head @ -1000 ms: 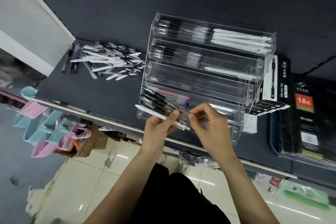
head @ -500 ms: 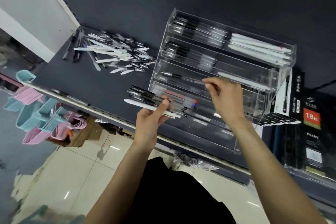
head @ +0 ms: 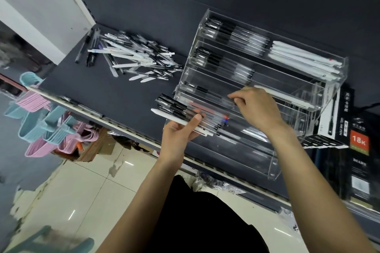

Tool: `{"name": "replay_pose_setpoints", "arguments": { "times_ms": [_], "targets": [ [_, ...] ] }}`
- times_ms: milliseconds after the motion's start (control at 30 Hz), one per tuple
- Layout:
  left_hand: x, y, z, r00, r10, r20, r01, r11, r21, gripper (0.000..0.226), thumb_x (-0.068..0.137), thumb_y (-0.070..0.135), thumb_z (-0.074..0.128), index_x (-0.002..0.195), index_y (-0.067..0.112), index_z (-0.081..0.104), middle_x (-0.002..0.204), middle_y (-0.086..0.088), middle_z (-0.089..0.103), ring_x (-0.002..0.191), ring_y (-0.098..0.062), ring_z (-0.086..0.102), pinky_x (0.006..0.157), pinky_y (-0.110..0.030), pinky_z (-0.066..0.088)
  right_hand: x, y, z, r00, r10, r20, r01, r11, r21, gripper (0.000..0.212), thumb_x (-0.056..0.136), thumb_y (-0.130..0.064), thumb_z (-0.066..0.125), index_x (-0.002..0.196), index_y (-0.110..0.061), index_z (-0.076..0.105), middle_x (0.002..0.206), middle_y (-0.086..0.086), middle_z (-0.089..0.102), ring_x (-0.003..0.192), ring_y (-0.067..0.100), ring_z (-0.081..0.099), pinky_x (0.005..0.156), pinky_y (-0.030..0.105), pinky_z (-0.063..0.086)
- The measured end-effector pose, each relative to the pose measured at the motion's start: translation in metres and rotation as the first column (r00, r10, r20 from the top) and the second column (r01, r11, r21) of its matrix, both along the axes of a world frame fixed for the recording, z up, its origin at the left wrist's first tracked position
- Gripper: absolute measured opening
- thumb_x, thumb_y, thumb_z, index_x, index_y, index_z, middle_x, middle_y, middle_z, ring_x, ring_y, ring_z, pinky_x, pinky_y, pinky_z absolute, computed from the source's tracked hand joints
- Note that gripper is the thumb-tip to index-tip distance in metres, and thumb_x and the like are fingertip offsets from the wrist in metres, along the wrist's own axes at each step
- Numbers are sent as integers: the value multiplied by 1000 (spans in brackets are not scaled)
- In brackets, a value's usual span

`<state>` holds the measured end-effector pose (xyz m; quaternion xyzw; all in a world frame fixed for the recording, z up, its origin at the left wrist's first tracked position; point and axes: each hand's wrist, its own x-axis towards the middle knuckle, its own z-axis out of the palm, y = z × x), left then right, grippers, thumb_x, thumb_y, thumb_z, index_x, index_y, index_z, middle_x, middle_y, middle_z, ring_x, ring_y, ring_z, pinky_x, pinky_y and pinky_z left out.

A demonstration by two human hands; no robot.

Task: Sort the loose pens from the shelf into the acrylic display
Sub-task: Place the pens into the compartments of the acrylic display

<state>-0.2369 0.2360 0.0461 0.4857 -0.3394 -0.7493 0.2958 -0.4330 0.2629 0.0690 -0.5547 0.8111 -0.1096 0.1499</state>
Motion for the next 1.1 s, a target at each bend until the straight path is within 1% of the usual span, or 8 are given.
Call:
{"name": "replay_pose_setpoints", "arguments": {
  "times_ms": [100,233,433,567,700,867,1000,1100],
  "targets": [
    [-1,-1,0,1000,-3,-9,3,1000,-9,25,87,17,64,103,-1,69,105,-8,73,100,-18,68,77,-23,54,19,14,17,996,-63,-62,55,990,-128,24,98,-25,48,114,-22,67,110,-2,67,91,16,65,75,31,53],
    [-4,0,3,999,-19,-32,18,999,-40,21,88,14,62,100,-2,70,95,-12,74,91,-19,70,75,-24,54,58,29,26,937,-6,350,71,982,-174,16,86,-31,65,100,-26,71,91,-12,67,75,-2,60,68,9,46],
    [-5,3,7,996,-55,-69,50,996,-79,22,83,21,64,96,4,72,96,-11,74,92,-21,71,80,-29,55,56,31,18,859,-41,510,161,968,-194,21,79,-13,74,96,-26,73,84,-15,69,76,-2,61,72,8,47],
    [-4,-1,12,997,-33,-65,29,998,-63,15,80,26,66,86,15,75,99,2,75,103,-12,67,89,-36,52,31,28,17,961,-101,258,190,918,-347,17,83,-15,70,99,-20,73,91,-11,71,73,-2,62,75,10,50],
    [3,-6,10,999,-37,-39,34,997,-67,20,73,34,68,85,21,78,110,3,72,109,-13,65,97,-42,48,14,12,4,996,-89,-25,78,953,-294,13,87,-16,66,98,-19,74,93,-3,74,79,15,69,73,35,56],
    [8,-6,8,1000,2,-27,-4,998,-61,21,78,30,67,75,12,75,115,6,70,108,-5,64,87,-31,48,11,-6,-5,996,-14,-84,-4,978,-206,13,89,-16,64,98,-16,72,94,1,73,86,22,69,72,38,55],
    [8,-6,6,1000,-6,-29,4,996,-88,21,78,32,65,88,16,76,120,0,67,110,-10,64,85,-29,53,9,-13,-8,995,16,-94,-30,987,-155,13,89,-15,64,99,-17,71,94,1,73,86,20,68,72,39,55],
    [5,-6,5,998,-1,-58,-5,995,-104,23,87,20,61,110,20,63,108,-7,72,103,-15,68,81,-27,56,7,-17,-8,995,30,-96,-41,992,-116,16,89,-15,65,102,-17,72,98,2,73,90,20,68,75,36,55]
  ]
}}
